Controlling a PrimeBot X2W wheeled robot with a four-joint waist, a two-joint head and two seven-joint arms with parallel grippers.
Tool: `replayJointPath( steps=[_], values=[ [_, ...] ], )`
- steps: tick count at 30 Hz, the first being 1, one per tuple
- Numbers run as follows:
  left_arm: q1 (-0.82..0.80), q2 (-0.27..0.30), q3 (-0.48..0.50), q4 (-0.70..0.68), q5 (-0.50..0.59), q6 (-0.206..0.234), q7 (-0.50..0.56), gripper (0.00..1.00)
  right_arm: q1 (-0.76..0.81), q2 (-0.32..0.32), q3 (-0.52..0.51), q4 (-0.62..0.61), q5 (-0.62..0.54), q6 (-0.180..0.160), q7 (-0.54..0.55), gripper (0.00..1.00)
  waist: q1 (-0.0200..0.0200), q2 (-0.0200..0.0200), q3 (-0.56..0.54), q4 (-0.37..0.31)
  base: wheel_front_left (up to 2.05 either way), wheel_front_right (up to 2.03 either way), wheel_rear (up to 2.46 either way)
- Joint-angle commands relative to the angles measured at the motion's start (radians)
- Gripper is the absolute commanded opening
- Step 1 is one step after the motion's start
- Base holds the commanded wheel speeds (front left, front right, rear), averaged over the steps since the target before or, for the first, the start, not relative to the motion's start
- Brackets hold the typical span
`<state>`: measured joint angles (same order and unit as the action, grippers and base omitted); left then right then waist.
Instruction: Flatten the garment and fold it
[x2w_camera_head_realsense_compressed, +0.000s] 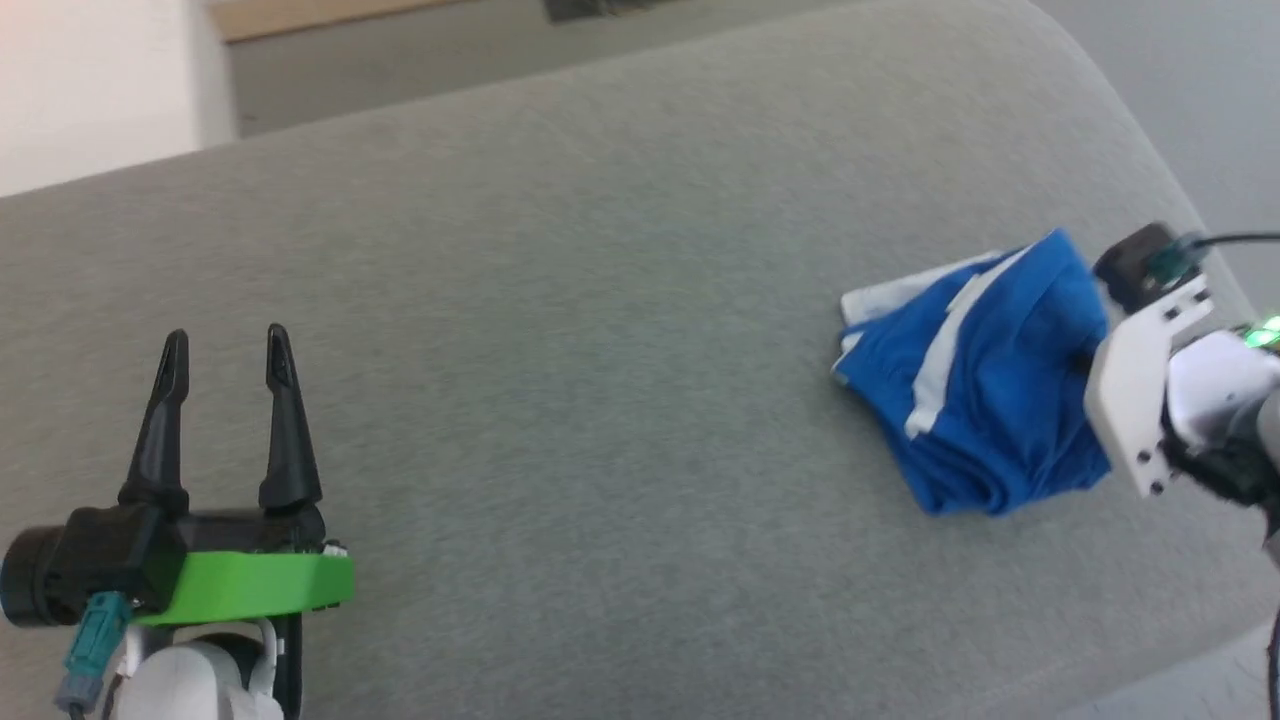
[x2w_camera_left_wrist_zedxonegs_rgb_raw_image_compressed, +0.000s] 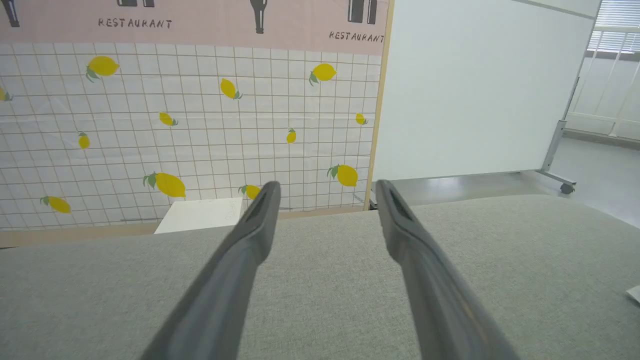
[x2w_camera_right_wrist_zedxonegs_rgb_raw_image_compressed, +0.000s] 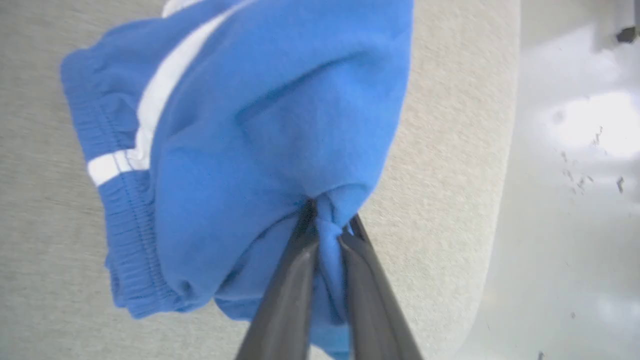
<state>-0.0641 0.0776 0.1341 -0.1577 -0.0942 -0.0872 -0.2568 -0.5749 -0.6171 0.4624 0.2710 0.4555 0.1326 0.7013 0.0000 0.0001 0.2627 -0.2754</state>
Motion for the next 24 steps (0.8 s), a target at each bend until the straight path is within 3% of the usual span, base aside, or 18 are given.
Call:
replayJointPath(
  steps=[1, 6, 18, 19, 20, 24],
  values=[
    [-0.019, 0.017, -0.001, -0.011, 0.01, -0.003, 0.003, 1.0, -0.029, -0.003, -0.002, 0.027, 0.004, -0.002, -0.015, 0.0, 0.0, -0.0001, 0.125, -0.118, 0.0, 0.0, 0.0],
    [-0.028, 0.053, 0.005, -0.061, 0.019, -0.005, 0.041, 1.0, -0.093, -0.005, -0.049, 0.146, -0.01, -0.002, -0.071, 0.0, 0.0, -0.0001, 0.19, -0.131, 0.0, 0.0, 0.0],
    [-0.019, 0.104, 0.03, -0.17, 0.021, -0.002, 0.117, 1.0, -0.227, 0.076, -0.264, 0.391, -0.157, -0.002, -0.193, 0.01, 0.0, -0.0001, 0.275, -0.111, 0.0, 0.0, 0.0],
    [-0.018, 0.106, 0.031, -0.176, 0.021, -0.001, 0.12, 1.0, -0.237, 0.085, -0.288, 0.406, -0.174, -0.002, -0.207, 0.39, 0.0, -0.0001, 0.278, -0.11, 0.0, 0.0, 0.0],
    [-0.017, 0.108, 0.032, -0.181, 0.021, 0.0, 0.122, 1.0, -0.246, 0.091, -0.305, 0.417, -0.191, -0.002, -0.217, 1.0, 0.0, -0.0001, 0.28, -0.109, 0.0, 0.0, 0.0],
    [-0.011, 0.111, 0.036, -0.195, 0.019, 0.005, 0.13, 1.0, -0.281, 0.11, -0.377, 0.45, -0.262, -0.002, -0.244, 1.0, 0.0, -0.0001, 0.284, -0.105, 0.0, 0.0, 0.0]
  ],
)
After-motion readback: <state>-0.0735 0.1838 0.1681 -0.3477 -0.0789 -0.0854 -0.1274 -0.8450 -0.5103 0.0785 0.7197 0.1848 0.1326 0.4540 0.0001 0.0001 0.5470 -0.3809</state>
